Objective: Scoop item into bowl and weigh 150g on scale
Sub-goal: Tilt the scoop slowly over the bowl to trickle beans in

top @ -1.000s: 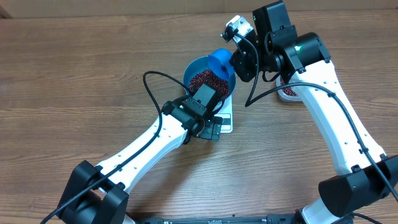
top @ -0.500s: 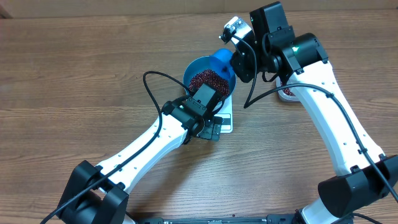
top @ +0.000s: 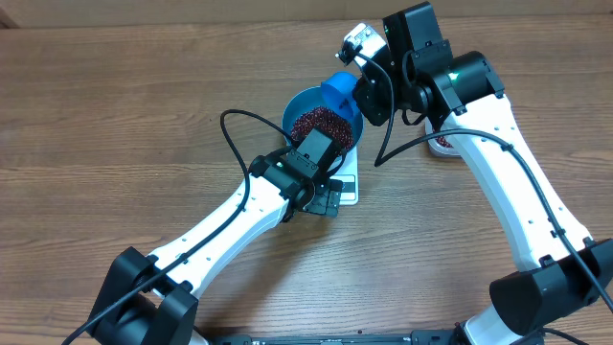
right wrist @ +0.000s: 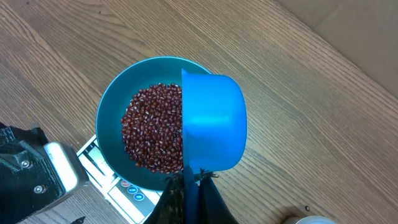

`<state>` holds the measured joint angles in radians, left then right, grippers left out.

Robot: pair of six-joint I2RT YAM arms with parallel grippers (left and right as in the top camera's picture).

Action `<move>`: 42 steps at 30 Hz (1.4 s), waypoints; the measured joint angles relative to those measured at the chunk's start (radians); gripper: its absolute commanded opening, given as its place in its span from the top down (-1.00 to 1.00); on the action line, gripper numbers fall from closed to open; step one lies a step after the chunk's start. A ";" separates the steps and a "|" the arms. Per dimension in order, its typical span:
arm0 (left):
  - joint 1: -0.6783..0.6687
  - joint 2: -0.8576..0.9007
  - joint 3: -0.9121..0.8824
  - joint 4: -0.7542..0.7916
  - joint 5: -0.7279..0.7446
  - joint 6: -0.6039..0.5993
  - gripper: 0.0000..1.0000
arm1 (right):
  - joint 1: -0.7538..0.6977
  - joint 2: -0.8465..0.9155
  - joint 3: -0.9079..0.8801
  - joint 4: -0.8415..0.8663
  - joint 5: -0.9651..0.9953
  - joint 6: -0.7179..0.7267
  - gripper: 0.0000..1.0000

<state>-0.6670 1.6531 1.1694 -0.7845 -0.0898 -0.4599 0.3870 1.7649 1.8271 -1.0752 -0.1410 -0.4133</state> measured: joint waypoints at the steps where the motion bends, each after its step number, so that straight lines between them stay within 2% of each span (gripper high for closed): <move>1: 0.000 0.000 0.000 0.000 0.000 0.000 -0.99 | 0.000 0.000 0.000 0.000 0.001 0.000 0.93; 37: 0.000 0.000 0.000 0.000 0.000 0.000 -0.99 | 0.000 0.000 0.000 0.005 0.011 0.027 0.93; 42: 0.000 0.000 0.000 0.000 0.000 0.000 -0.99 | 0.002 0.000 0.000 -0.023 -0.050 -0.019 0.93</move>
<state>-0.6670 1.6531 1.1694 -0.7845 -0.0895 -0.4599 0.3889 1.7649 1.8271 -1.0985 -0.1913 -0.4324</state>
